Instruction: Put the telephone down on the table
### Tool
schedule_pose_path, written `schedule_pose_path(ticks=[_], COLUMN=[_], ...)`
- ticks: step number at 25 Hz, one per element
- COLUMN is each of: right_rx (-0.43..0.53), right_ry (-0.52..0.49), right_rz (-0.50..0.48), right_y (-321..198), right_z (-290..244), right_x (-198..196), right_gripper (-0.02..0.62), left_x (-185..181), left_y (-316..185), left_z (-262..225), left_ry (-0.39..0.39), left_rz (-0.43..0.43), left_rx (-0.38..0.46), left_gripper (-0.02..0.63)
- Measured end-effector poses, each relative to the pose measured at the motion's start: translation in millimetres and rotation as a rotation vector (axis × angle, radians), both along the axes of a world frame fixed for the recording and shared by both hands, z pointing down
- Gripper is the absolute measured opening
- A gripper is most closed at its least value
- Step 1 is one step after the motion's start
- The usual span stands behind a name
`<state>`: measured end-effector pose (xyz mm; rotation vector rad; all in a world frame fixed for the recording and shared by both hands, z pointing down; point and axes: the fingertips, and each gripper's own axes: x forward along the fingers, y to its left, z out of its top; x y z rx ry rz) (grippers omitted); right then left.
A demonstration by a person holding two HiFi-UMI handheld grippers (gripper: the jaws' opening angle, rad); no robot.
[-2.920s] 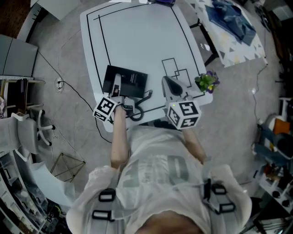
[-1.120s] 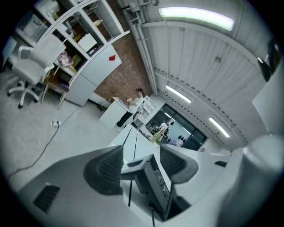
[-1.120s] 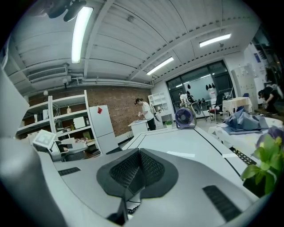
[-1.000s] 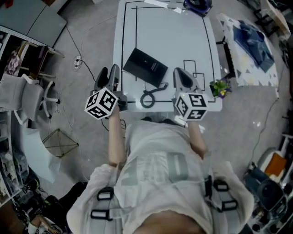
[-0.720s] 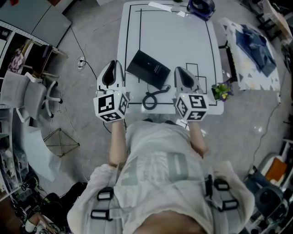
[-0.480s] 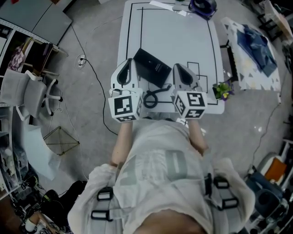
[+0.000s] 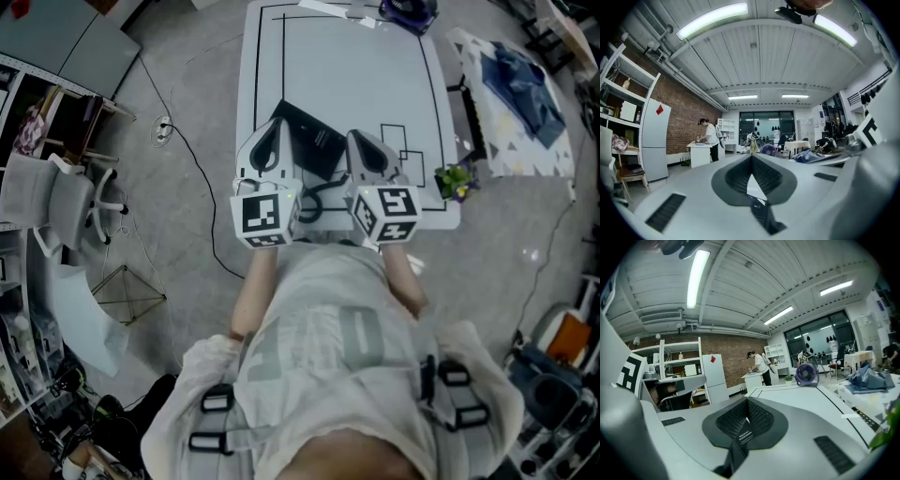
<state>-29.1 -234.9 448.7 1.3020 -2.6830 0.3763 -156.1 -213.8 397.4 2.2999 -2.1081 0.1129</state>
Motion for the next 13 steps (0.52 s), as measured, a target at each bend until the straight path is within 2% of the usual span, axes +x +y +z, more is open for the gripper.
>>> schedule_pose_path(ticks=[8,13], right_rx=[0.012,0.010], right_ry=[0.025,0.028], right_rz=[-0.024,-0.027], right_y=[1.9,-1.1], right_z=[0.4,4.7], right_x=[-5.8,-4.3], right_gripper=[0.008,0.008], left_x=[-6.8,-17.0], left_y=[0.0,-0.5], left_z=[5.2,14.0], left_ry=[0.011,0.007], left_rz=[-0.011,-0.048], left_rx=[-0.011,-0.028], left_gripper=[0.006,0.006])
